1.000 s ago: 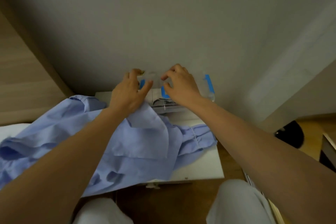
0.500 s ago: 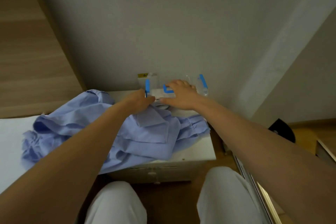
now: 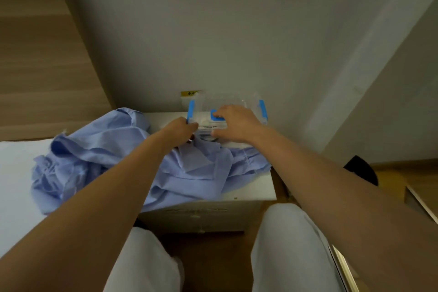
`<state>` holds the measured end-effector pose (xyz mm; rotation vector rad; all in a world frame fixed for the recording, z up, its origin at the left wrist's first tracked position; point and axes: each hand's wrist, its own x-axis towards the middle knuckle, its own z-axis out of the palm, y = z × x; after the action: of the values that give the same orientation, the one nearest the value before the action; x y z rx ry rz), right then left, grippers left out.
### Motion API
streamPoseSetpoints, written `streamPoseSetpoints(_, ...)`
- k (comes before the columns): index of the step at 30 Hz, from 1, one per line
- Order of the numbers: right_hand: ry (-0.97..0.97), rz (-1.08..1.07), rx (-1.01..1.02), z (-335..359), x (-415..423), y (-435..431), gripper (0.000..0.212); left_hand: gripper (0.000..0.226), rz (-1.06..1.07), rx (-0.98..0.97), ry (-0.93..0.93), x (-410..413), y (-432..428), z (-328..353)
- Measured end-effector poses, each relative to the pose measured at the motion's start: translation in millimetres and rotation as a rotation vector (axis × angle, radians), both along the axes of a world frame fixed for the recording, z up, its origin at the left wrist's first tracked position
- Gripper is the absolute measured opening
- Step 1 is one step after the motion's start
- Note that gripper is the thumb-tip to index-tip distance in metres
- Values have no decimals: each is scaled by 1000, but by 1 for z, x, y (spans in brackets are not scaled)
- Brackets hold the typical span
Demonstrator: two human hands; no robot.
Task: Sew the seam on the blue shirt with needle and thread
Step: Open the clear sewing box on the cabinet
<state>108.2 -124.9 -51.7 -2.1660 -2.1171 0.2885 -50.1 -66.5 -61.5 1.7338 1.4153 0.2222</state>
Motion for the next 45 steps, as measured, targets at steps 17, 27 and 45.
streamPoseSetpoints(17, 15, -111, 78, -12, -11, 1, 61, 35, 64, 204, 147, 13, 24, -1)
streamPoseSetpoints(27, 223, -46, 90, -11, 4, -5, 58, 39, 60, 622, 167, 29, 17, -2)
streamPoseSetpoints(45, 887, -799, 213, -26, 77, -7, 25, 72, -255, 486, 490, 64, -4, 6)
